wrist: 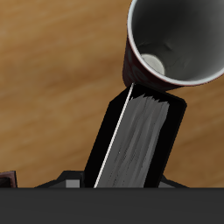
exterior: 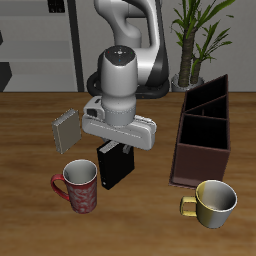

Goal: Place the black book into the left desk caddy's right compartment

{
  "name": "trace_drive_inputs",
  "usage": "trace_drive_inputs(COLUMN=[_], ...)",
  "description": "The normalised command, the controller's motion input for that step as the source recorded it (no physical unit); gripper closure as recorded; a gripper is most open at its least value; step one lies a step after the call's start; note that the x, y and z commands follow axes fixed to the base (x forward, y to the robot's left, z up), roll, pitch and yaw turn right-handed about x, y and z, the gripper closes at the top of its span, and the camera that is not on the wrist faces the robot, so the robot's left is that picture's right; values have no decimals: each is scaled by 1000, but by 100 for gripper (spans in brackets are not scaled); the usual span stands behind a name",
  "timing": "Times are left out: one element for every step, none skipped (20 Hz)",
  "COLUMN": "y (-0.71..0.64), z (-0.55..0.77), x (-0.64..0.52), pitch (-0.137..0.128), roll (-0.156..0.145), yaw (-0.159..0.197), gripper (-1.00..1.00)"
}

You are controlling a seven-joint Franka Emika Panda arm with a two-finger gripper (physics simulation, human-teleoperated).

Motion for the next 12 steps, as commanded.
trace_drive_inputs(y=[249, 213, 266, 0, 514, 330, 162, 187, 16, 183, 112, 14], z=[458, 380, 404, 0, 919, 615, 429, 528, 7, 712, 528, 1201], x=[-324, -260, -283, 0, -693, -465, -255, -294, 33, -349, -255, -528], pitch=[-111, -49, -3, 0, -168, -102, -83, -22, 0, -16, -78, -156], roll=[51, 21, 66, 0, 103, 42, 7, 18, 0, -2, 19, -89], yaw=[66, 18, 23, 0, 51, 44, 23, -36, 0, -36, 18, 16], gripper=[100, 100, 100, 100, 100, 100, 100, 100, 100, 100, 100, 100])
